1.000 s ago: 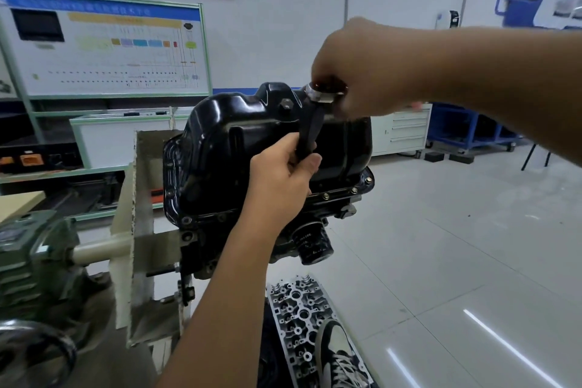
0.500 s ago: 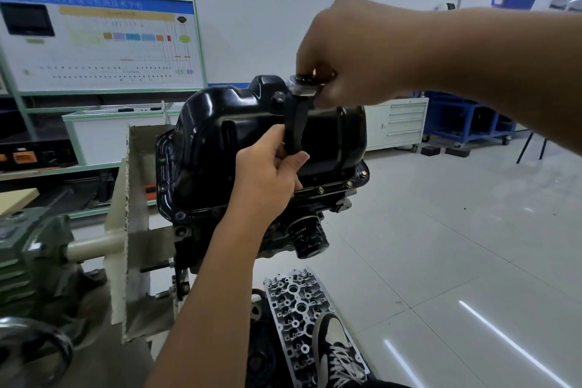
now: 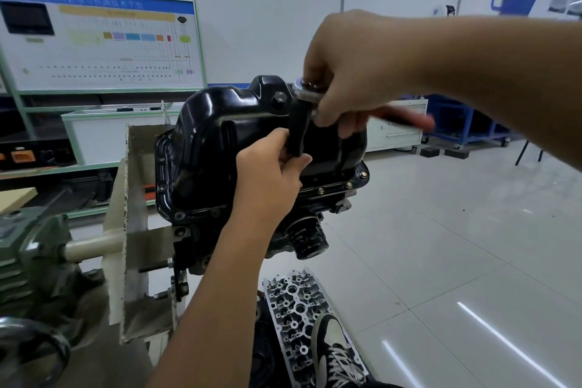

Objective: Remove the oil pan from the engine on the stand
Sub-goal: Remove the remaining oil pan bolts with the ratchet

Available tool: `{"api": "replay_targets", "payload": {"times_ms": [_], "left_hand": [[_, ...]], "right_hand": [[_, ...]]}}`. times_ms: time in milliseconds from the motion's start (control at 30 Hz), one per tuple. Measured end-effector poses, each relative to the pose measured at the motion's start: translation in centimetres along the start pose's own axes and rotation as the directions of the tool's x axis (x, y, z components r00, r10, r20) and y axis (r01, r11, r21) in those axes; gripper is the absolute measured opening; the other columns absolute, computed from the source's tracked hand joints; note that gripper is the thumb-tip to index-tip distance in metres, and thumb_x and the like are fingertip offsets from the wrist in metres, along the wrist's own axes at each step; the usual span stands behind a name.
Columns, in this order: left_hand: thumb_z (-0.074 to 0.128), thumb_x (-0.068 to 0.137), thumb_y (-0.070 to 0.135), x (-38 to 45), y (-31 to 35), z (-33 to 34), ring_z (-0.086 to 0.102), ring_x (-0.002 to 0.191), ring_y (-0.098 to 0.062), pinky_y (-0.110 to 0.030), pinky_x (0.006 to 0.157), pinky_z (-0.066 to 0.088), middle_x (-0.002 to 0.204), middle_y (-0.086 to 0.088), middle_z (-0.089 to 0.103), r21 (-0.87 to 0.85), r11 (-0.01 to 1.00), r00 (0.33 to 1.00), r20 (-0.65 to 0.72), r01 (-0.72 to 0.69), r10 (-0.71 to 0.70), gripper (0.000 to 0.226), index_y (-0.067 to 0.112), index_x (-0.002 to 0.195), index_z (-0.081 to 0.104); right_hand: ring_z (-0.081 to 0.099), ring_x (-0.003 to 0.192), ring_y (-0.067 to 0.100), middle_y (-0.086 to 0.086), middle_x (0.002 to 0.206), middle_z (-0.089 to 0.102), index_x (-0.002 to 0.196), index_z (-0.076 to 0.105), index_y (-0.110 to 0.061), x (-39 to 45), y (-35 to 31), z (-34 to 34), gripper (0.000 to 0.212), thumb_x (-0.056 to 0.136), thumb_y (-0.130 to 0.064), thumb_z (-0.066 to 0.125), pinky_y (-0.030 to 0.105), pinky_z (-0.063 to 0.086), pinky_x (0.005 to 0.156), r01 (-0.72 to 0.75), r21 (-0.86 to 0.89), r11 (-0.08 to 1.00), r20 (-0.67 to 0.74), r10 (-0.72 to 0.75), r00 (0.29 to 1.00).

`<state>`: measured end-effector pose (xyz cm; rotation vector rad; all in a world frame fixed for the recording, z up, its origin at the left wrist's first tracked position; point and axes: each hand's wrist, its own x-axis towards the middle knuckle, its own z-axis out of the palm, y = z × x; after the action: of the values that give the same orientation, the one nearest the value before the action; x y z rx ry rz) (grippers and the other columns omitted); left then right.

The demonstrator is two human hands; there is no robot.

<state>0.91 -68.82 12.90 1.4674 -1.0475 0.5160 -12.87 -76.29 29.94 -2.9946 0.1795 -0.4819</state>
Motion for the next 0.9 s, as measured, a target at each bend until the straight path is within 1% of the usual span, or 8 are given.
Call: {"api": "replay_targets", "payload": {"times_ms": [100, 200, 267, 367, 467, 667, 800, 900], "left_hand": [[0.078, 0.086, 0.011, 0.0, 0.4, -0.1, 0.065, 0.053, -0.011, -0.015, 0.052, 0.048, 0.063, 0.014, 0.062, 0.013, 1.000, 1.000, -0.015, -0.005, 0.005, 0.037, 0.039, 0.076, 0.055], [0.076, 0.090, 0.007, -0.1, 0.4, -0.2, 0.069, 0.054, -0.011, -0.013, 0.053, 0.052, 0.074, 0.012, 0.067, -0.030, 0.998, 0.997, 0.059, 0.051, -0.049, 0.040, 0.038, 0.078, 0.055], [0.075, 0.092, 0.007, -0.2, 0.4, -0.2, 0.070, 0.056, -0.011, -0.017, 0.055, 0.056, 0.079, 0.011, 0.068, -0.013, 0.998, 0.995, 0.084, 0.058, -0.057, 0.037, 0.037, 0.080, 0.056], [0.076, 0.091, 0.006, -0.2, 0.4, -0.2, 0.071, 0.055, -0.012, -0.023, 0.055, 0.059, 0.078, 0.009, 0.068, -0.049, 0.996, 0.996, 0.056, 0.075, -0.073, 0.037, 0.038, 0.082, 0.059], [0.079, 0.089, 0.007, -0.2, 0.3, -0.1, 0.070, 0.053, -0.014, -0.027, 0.053, 0.060, 0.075, 0.005, 0.067, -0.073, 0.993, 0.995, 0.044, 0.096, -0.093, 0.038, 0.039, 0.081, 0.060], [0.082, 0.086, 0.009, -0.2, 0.0, -0.3, 0.070, 0.054, -0.013, -0.022, 0.055, 0.057, 0.071, 0.002, 0.068, -0.070, 0.993, 0.995, 0.024, 0.094, -0.092, 0.038, 0.039, 0.078, 0.060], [0.082, 0.086, 0.007, -0.1, 0.1, -0.6, 0.071, 0.055, -0.015, -0.026, 0.054, 0.059, 0.072, 0.003, 0.070, -0.049, 0.994, 0.994, 0.058, 0.099, -0.096, 0.035, 0.034, 0.078, 0.061], [0.082, 0.086, 0.006, 0.0, 0.0, -0.8, 0.071, 0.055, -0.017, -0.031, 0.052, 0.060, 0.072, 0.003, 0.070, -0.061, 0.990, 0.990, 0.072, 0.125, -0.121, 0.031, 0.029, 0.081, 0.063]], "right_hand": [[0.077, 0.063, 0.025, 0.011, 0.068, 0.076, 0.082, 0.073, 0.001, -0.4, -0.5, -0.8, 0.021, 0.077, -0.012, 0.088, 0.041, 0.065, 0.058, -0.089, 0.189, 0.978, 0.147, 0.062, 0.987], [0.070, 0.078, 0.020, -0.012, 0.078, 0.070, 0.096, 0.076, -0.019, 0.1, -0.5, -0.9, 0.023, 0.079, -0.005, 0.075, 0.038, 0.059, 0.071, 0.220, -0.426, 0.878, 0.037, -0.226, 0.973], [0.062, 0.078, 0.012, -0.021, 0.080, 0.060, 0.108, 0.076, -0.031, 0.0, -0.4, -1.0, 0.048, 0.078, 0.004, 0.063, 0.028, 0.050, 0.067, 0.261, -0.484, 0.836, 0.027, -0.283, 0.959], [0.067, 0.058, 0.009, 0.000, 0.082, 0.073, 0.115, 0.073, -0.026, -0.3, 0.5, -1.2, 0.043, 0.085, 0.003, 0.067, 0.034, 0.059, 0.063, 0.089, -0.014, 0.996, 0.103, -0.087, 0.991], [0.054, 0.047, 0.017, 0.020, 0.081, 0.071, 0.122, 0.065, -0.004, -0.3, 0.7, -0.4, 0.026, 0.096, -0.003, 0.065, 0.032, 0.054, 0.050, -0.179, 0.457, 0.872, 0.284, 0.047, 0.958], [0.033, 0.041, 0.013, 0.010, 0.069, 0.060, 0.129, 0.063, -0.001, -0.2, 0.4, 0.5, 0.036, 0.103, -0.023, 0.051, 0.022, 0.033, 0.039, -0.325, 0.694, 0.643, 0.266, 0.190, 0.945], [0.030, 0.041, 0.010, 0.002, 0.064, 0.053, 0.123, 0.068, -0.009, -0.4, 0.4, 0.5, 0.030, 0.101, -0.019, 0.051, 0.021, 0.030, 0.037, -0.214, 0.761, 0.613, 0.156, 0.148, 0.977], [0.038, 0.043, 0.006, 0.000, 0.069, 0.057, 0.116, 0.070, -0.021, -0.6, 0.7, 0.0, 0.023, 0.105, -0.019, 0.050, 0.021, 0.038, 0.041, -0.011, 0.800, 0.600, -0.095, 0.145, 0.985]]}}
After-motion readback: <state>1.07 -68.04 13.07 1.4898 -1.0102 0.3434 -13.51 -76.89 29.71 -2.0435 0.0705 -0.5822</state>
